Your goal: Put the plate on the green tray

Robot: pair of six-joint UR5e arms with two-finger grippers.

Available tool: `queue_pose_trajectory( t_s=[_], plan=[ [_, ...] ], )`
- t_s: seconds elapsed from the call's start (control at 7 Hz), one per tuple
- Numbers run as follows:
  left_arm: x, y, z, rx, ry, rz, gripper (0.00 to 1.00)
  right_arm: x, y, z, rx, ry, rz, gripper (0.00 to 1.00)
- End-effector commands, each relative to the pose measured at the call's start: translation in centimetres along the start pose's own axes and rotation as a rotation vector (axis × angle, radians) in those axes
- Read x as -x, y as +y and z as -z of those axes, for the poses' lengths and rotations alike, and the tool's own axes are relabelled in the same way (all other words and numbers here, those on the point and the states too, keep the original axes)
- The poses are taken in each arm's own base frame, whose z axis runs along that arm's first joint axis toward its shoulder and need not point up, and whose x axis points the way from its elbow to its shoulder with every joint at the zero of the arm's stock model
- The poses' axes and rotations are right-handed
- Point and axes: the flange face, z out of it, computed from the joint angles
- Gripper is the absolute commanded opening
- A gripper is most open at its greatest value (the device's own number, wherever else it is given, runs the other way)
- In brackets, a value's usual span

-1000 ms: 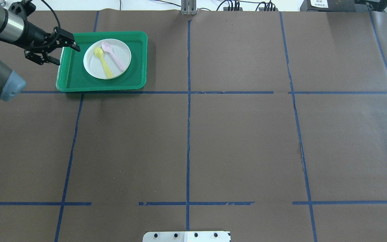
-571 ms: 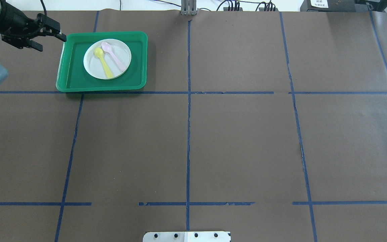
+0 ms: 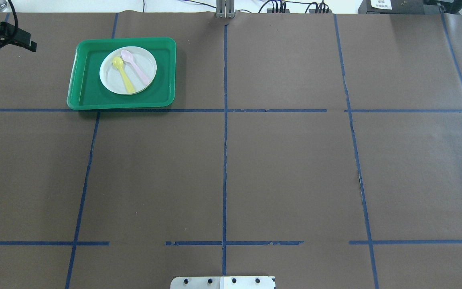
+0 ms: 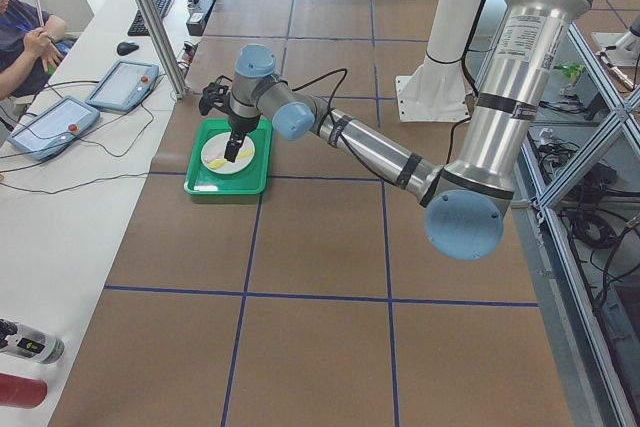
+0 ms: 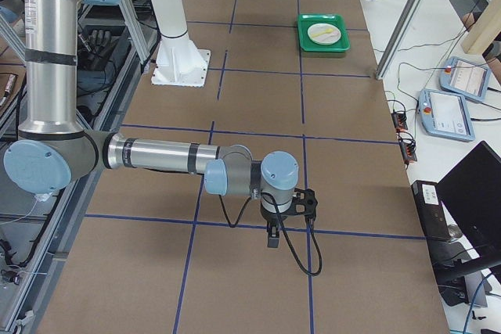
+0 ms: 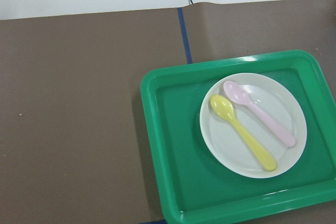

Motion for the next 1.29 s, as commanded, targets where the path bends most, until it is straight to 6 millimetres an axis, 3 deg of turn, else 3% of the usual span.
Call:
queue_pose_trajectory(
  t_s=[0.0,0.14,0.29,0.43,0.57,0.71,1.14],
  plan=[
    [8.2,1.8,1.7,0.128,-0.098,-0.115,1.0,0.0,0.0,0.0,0.0,0.0,0.0,1.0],
    [12.6,2.9,2.0,0.204,-0.086,-0.054,1.0,0.0,0.0,0.0,-0.001,0.001,0.001,1.0],
    [15.4,5.7,2.4,0.286,-0.049,0.071,1.0,0.0,0.0,0.0,-0.001,0.0,0.001,1.0],
    [19.3,9.4,2.6,0.308,-0.053,0.135,1.0,0.0,0.0,0.0,0.0,0.0,0.0,1.0],
    [21.9,14.5,1.7,0.359,-0.037,0.077,1.0,0.0,0.0,0.0,0.0,0.0,0.0,1.0],
    [24.3,17.2,1.6,0.37,-0.028,0.085,1.0,0.0,0.0,-0.1,0.001,0.0,-0.001,1.0],
    [25.5,18.4,0.7,0.397,-0.027,0.119,1.0,0.0,0.0,0.0,0.0,0.0,0.0,1.0]
  ],
)
